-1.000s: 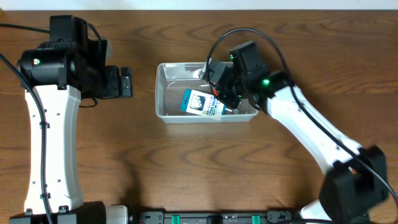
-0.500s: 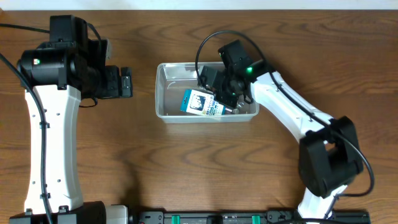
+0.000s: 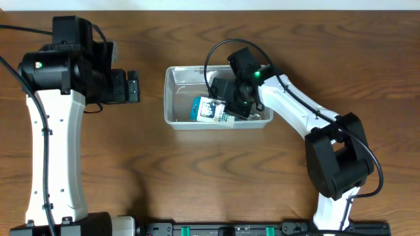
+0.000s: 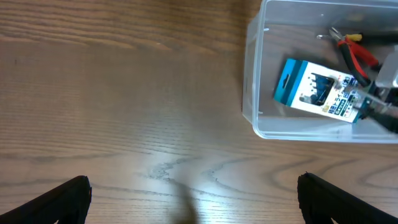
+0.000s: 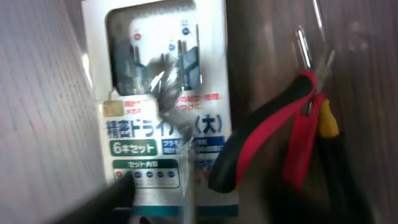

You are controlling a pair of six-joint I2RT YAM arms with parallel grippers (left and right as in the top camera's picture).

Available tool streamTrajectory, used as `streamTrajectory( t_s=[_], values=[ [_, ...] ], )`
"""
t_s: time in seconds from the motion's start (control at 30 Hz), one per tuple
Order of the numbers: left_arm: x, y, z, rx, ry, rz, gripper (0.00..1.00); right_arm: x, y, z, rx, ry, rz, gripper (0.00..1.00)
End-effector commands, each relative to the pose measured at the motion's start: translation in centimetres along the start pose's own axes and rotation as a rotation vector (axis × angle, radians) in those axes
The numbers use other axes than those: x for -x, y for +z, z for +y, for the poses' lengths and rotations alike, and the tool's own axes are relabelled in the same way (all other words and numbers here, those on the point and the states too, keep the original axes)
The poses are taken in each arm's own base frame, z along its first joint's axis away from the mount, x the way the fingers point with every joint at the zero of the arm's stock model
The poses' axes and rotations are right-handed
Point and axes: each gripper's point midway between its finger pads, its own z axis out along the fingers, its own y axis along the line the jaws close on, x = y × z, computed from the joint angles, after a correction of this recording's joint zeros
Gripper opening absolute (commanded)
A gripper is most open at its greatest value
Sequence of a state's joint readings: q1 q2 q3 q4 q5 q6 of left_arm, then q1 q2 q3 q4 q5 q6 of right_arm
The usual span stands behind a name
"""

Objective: Pack container

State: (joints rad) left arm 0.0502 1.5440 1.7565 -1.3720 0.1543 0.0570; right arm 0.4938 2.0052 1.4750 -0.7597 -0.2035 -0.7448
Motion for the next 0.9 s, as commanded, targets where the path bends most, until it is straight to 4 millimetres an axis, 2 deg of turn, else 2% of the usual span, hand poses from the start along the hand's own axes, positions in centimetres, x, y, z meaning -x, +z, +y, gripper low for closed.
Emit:
streamTrajectory(
  t_s=[0.0, 0.13, 0.23, 0.3, 0.33, 0.4, 0.47, 0.6, 0.67, 0.77, 0.83, 0.87],
  values=[
    [-0.1, 0.0, -0.1, -0.004, 0.016, 0.004, 0.98, 1.4, -1.9, -0.5, -0.033, 0.028, -0.043, 0.99],
    [-0.2, 0.0, -0.1, -0.003, 0.015, 0.006, 0.98, 3.9, -6.3, -2.2, -0.122, 0.106, -0.153, 0.99],
    [-0.4, -0.4, 0.0, 0.009, 0.014, -0.001, 0.98, 5.4, -10.9, -5.2, -0.216, 0.276, -0.284, 0.99],
    [0.3, -0.7, 0.7, 0.056, 0.007, -0.037, 0.98, 4.8, -13.8, -8.0, -0.291, 0.402, -0.355, 0.99],
    [1.1, -0.8, 1.1, 0.086, -0.006, -0.071, 0.98, 3.9, -15.1, -9.7, -0.342, 0.487, -0.379, 0.99],
    [3.3, -1.1, 1.3, 0.125, -0.004, -0.165, 0.98, 0.7, -17.5, -13.5, -0.454, 0.701, -0.415, 0.99],
    [6.4, -1.3, 0.7, 0.132, 0.015, -0.284, 0.98, -2.7, -19.1, -16.3, -0.512, 0.877, -0.448, 0.99],
    [12.5, -1.1, -1.2, 0.099, 0.052, -0.499, 0.98, -8.1, -21.4, -19.7, -0.608, 1.016, -0.462, 0.99],
    [14.3, -0.3, -1.9, 0.088, 0.063, -0.542, 0.98, -11.0, -22.6, -21.1, -0.674, 1.065, -0.453, 0.99],
    [15.6, 2.0, -1.9, 0.105, 0.103, -0.530, 0.98, -16.2, -23.7, -22.0, -0.734, 1.163, -0.400, 0.99],
    [14.6, 3.4, -1.0, 0.151, 0.112, -0.462, 0.98, -19.2, -24.0, -21.3, -0.728, 1.235, -0.344, 0.99],
    [13.8, 3.7, -0.3, 0.188, 0.105, -0.426, 0.98, -20.1, -24.0, -21.0, -0.725, 1.262, -0.329, 0.99]
  ],
)
